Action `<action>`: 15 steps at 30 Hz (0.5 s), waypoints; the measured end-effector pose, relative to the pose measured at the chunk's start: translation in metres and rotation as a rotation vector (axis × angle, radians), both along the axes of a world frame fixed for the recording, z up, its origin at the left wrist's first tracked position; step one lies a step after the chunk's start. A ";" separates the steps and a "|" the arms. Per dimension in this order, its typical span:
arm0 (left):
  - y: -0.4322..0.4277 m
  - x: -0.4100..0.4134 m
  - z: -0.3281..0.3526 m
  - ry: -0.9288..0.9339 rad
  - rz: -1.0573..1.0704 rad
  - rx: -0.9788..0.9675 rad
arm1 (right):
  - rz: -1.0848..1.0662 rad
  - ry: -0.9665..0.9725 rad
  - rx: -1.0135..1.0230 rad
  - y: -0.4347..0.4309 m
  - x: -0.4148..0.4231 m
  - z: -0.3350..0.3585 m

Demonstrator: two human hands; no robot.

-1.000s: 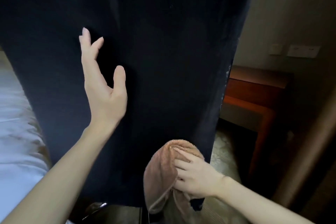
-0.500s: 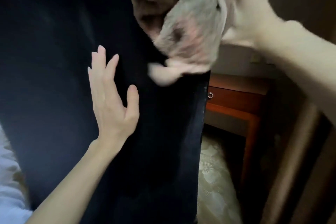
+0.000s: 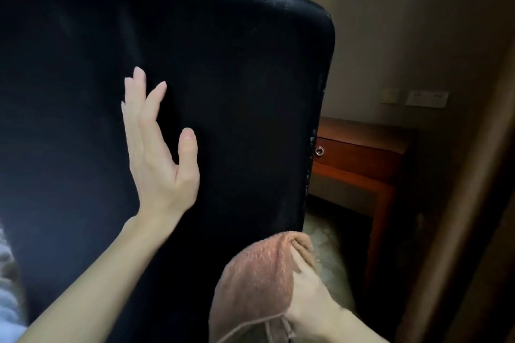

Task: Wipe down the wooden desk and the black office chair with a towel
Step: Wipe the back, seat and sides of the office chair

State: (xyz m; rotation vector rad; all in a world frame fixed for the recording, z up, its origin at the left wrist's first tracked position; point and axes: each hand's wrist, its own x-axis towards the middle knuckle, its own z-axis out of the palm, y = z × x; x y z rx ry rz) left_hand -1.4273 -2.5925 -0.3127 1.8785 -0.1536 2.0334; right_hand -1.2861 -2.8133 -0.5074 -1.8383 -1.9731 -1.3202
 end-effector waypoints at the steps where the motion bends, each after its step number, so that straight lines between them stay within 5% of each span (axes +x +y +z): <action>1: -0.001 -0.001 0.000 0.004 -0.004 0.004 | 0.051 -0.018 0.027 -0.004 -0.007 0.004; 7: -0.006 -0.004 -0.001 0.029 -0.011 0.013 | 0.073 -0.252 0.291 -0.026 -0.018 0.148; 12: 0.000 -0.007 -0.002 0.050 -0.041 0.027 | 0.053 -0.549 0.252 -0.025 -0.039 0.300; 15: 0.005 -0.009 -0.004 0.056 -0.026 0.048 | 0.070 -0.530 0.396 -0.018 -0.041 0.340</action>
